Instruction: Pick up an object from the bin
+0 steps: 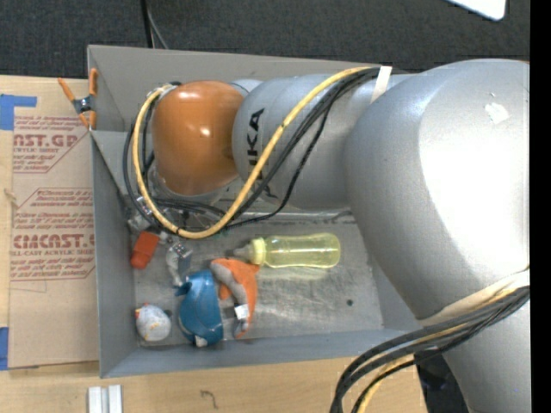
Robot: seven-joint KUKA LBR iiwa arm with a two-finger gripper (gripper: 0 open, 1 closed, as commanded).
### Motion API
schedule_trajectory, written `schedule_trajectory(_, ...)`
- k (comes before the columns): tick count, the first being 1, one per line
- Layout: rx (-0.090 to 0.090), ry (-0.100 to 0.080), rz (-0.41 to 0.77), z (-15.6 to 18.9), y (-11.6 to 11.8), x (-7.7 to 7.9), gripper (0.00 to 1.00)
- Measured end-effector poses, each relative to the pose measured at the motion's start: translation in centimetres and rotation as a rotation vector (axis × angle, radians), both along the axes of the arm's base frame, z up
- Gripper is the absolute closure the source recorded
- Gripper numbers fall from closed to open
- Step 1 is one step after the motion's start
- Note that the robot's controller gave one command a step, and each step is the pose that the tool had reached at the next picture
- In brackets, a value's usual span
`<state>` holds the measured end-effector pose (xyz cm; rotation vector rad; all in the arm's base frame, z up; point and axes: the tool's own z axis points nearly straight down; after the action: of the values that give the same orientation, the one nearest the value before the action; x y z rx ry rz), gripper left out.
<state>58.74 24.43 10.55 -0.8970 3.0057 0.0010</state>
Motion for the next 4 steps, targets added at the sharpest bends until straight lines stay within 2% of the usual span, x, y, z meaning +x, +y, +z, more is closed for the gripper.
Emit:
schedule_trajectory(1,0.011,-0.015,0.071,-2.6,0.17,0.73,0.0)
schedule_trajectory(2,0.004,0.001,0.058,-3.31,-0.04,0.73,1.0)
schedule_trajectory(4,0.002,0.002,0.057,-2.36,0.09,0.76,1.0)
